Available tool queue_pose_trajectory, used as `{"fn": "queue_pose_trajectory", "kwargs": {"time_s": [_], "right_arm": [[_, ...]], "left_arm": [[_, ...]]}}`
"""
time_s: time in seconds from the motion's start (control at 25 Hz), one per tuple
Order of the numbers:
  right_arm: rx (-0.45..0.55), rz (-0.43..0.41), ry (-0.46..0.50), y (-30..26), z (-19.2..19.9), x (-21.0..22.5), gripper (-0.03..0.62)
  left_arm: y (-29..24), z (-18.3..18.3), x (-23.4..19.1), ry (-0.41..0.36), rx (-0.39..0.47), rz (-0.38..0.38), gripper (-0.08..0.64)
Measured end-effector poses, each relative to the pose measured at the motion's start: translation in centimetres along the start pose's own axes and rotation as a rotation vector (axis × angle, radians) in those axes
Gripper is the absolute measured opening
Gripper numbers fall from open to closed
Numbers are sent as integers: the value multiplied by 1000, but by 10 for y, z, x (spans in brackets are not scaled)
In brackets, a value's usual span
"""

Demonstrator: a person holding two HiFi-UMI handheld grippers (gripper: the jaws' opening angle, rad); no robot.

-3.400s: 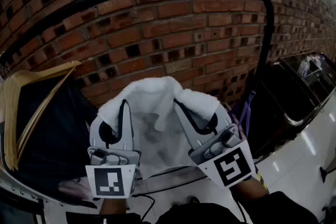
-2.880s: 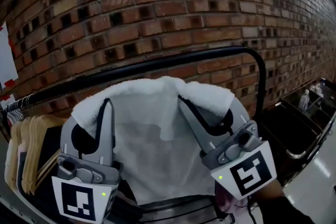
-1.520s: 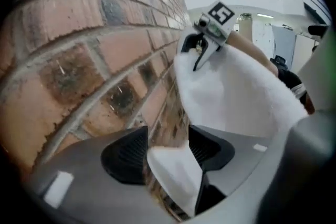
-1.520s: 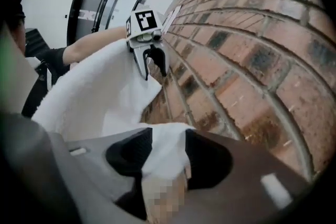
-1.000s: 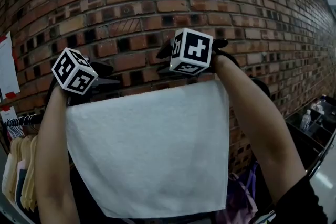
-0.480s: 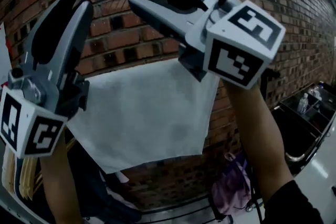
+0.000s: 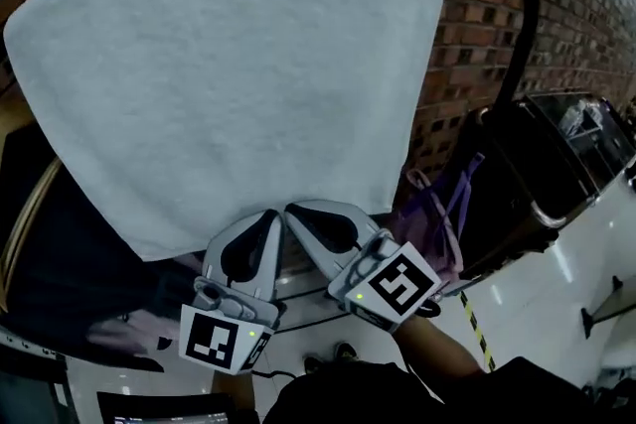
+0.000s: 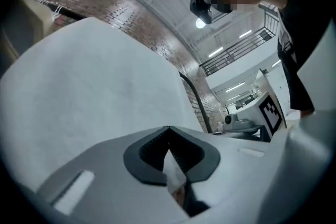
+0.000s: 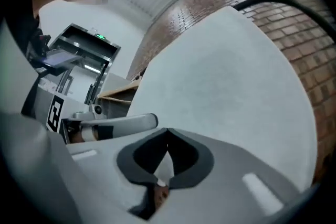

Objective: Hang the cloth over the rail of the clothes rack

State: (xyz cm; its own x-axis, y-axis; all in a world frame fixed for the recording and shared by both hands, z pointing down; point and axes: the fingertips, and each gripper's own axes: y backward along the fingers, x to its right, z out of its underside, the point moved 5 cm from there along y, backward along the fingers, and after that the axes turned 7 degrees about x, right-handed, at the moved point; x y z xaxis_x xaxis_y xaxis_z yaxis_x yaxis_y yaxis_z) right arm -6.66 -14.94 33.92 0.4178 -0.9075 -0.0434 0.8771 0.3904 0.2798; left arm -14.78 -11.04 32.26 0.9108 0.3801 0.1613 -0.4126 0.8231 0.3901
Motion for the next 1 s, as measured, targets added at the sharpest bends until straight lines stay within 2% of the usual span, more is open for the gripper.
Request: {"fn": "queue_pose_trajectory", "kwargs": {"time_s": [0.2, 0.64, 1.0], "right_arm": [[-30, 28, -20, 13, 13, -3, 5], [-21, 49, -18, 12, 12, 3, 5], [-23, 58, 29, 12, 9, 3, 5]], "left_arm": [[6, 15, 6, 54, -34, -52, 8], [7, 32, 14, 24, -98, -65, 8], [1, 29, 16, 21, -82, -85, 8]]}}
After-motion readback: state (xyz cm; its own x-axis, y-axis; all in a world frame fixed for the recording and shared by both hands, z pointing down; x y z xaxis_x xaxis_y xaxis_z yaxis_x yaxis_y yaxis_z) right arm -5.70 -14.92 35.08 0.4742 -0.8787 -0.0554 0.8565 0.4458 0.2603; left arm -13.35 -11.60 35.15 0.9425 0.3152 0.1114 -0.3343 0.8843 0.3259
